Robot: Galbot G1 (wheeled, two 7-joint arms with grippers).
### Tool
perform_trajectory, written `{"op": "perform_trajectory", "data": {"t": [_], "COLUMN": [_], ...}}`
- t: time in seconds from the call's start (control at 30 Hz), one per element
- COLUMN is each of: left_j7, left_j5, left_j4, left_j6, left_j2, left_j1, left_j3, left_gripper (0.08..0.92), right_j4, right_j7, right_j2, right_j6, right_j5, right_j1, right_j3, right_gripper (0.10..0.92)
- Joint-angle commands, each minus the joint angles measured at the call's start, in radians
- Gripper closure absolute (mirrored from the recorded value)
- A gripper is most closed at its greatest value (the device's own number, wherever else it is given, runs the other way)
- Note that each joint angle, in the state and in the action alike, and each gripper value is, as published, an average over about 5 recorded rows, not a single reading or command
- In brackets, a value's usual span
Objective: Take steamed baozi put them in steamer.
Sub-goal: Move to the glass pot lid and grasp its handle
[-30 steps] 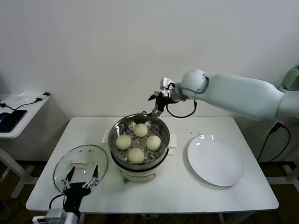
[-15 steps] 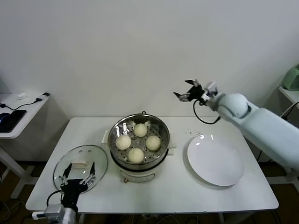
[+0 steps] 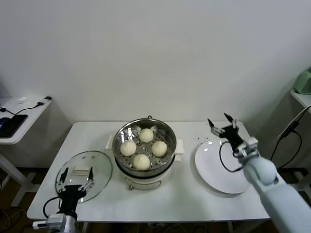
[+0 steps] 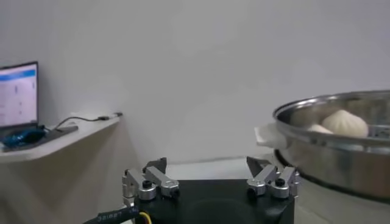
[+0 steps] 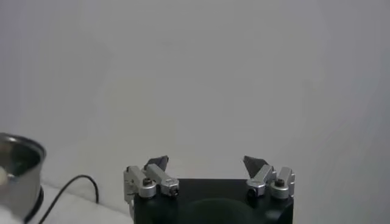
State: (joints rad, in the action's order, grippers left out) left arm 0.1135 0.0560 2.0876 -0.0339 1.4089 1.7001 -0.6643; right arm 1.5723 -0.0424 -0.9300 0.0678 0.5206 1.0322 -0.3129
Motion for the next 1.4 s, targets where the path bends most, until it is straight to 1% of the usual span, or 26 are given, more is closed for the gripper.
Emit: {"op": "perform_trajectory", "data": {"t": [0.03, 0.1, 0.17, 0.23, 0.3, 0.43, 0.53, 0.73, 0.9, 1.07, 1.4], "left_j7": [0.074, 0.11, 0.163, 0.212, 0.241, 0.297, 0.321, 0.337, 0.342, 0.347, 0.354], "left_j5": [-0.208, -0.312, -0.469, -0.644, -0.802, -1.089, -1.23, -1.285, -1.293, -1.313, -1.354], "left_j4": [-0.061, -0.084, -0.116, -0.156, -0.205, -0.338, -0.43, -0.586, -0.663, -0.684, -0.693], "left_j6": [0.071, 0.106, 0.152, 0.192, 0.212, 0.21, 0.186, 0.145, 0.129, 0.129, 0.112], "left_j2": [-0.005, -0.012, -0.025, -0.046, -0.072, -0.117, -0.138, -0.151, -0.157, -0.16, -0.166], "left_j1": [-0.002, -0.006, -0.013, -0.019, -0.022, -0.045, -0.074, -0.165, -0.241, -0.281, -0.322], "left_j3": [-0.006, -0.012, -0.02, -0.025, -0.025, -0.018, -0.006, 0.002, -0.002, 0.004, 0.013], "left_gripper": [0.177, 0.177, 0.177, 0.177, 0.177, 0.177, 0.177, 0.177, 0.177, 0.177, 0.177], "right_j4": [0.014, 0.008, 0.003, -0.003, -0.007, -0.008, -0.004, 0.002, 0.009, 0.013, 0.011], "right_j7": [-0.011, -0.003, 0.01, 0.024, 0.033, 0.043, 0.045, 0.047, 0.048, 0.054, 0.063], "right_j2": [-0.27, -0.289, -0.302, -0.309, -0.312, -0.314, -0.314, -0.324, -0.325, -0.324, -0.327], "right_j6": [0.199, 0.202, 0.194, 0.183, 0.172, 0.151, 0.139, 0.137, 0.138, 0.135, 0.136], "right_j5": [-0.119, -0.135, -0.146, -0.163, -0.175, -0.185, -0.188, -0.19, -0.191, -0.191, -0.192], "right_j1": [0.38, 0.394, 0.403, 0.407, 0.407, 0.398, 0.393, 0.394, 0.398, 0.398, 0.402], "right_j3": [-0.254, -0.252, -0.25, -0.246, -0.241, -0.232, -0.225, -0.221, -0.226, -0.233, -0.241], "right_gripper": [0.202, 0.203, 0.203, 0.203, 0.203, 0.203, 0.203, 0.203, 0.203, 0.203, 0.203]}}
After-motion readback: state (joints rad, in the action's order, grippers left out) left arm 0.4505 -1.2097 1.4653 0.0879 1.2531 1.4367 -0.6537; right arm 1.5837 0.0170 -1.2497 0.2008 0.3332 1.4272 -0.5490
